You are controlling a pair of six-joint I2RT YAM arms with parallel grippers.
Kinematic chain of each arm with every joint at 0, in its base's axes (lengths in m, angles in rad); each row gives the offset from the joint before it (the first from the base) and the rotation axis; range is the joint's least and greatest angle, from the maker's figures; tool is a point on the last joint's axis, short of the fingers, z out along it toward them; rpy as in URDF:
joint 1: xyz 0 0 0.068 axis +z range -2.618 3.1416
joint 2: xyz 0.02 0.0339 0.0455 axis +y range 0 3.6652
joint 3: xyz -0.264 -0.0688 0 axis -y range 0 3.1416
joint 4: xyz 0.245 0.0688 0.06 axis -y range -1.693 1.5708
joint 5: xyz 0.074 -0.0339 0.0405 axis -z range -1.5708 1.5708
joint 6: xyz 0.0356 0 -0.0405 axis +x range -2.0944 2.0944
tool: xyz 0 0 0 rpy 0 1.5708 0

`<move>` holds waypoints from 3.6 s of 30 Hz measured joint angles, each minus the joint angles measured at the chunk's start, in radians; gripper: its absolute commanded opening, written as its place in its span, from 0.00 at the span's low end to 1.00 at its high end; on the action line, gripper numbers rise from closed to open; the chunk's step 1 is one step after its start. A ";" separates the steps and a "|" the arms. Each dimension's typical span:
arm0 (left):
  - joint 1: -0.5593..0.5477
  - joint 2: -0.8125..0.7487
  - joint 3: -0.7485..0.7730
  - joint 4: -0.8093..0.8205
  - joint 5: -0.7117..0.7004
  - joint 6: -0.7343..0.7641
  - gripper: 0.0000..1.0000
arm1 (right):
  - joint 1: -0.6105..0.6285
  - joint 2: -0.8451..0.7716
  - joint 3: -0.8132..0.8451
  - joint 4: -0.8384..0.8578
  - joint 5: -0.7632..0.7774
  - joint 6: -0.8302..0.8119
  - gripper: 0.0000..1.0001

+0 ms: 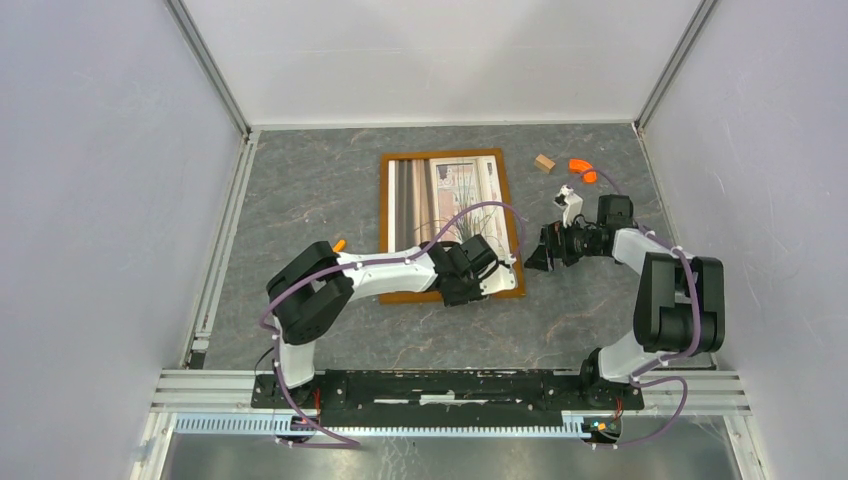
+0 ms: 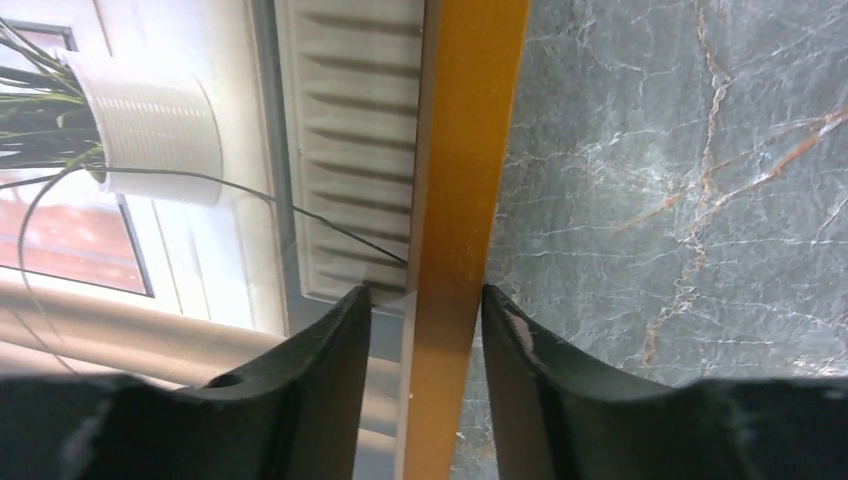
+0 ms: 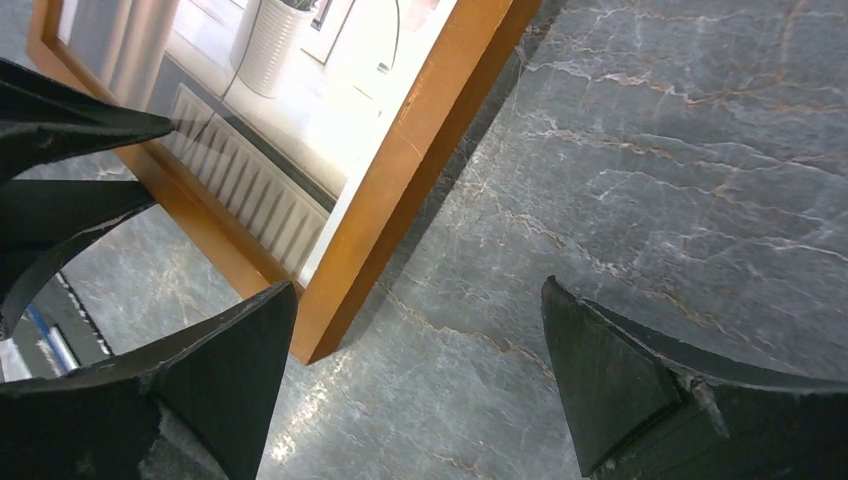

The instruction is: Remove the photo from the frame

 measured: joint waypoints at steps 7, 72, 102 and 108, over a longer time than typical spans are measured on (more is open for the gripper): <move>-0.003 -0.003 0.018 -0.043 0.002 0.000 0.19 | 0.000 0.088 0.022 0.003 -0.071 0.047 0.98; 0.037 -0.211 0.141 -0.199 0.047 -0.069 1.00 | 0.055 0.137 -0.076 0.285 -0.383 0.751 0.00; 0.510 -0.580 0.133 -0.337 0.093 -0.225 1.00 | 0.039 0.001 0.965 -0.729 0.159 0.048 0.00; 0.610 -0.573 0.145 -0.355 0.084 -0.263 1.00 | 0.146 -0.059 0.994 -0.732 0.343 -0.106 0.00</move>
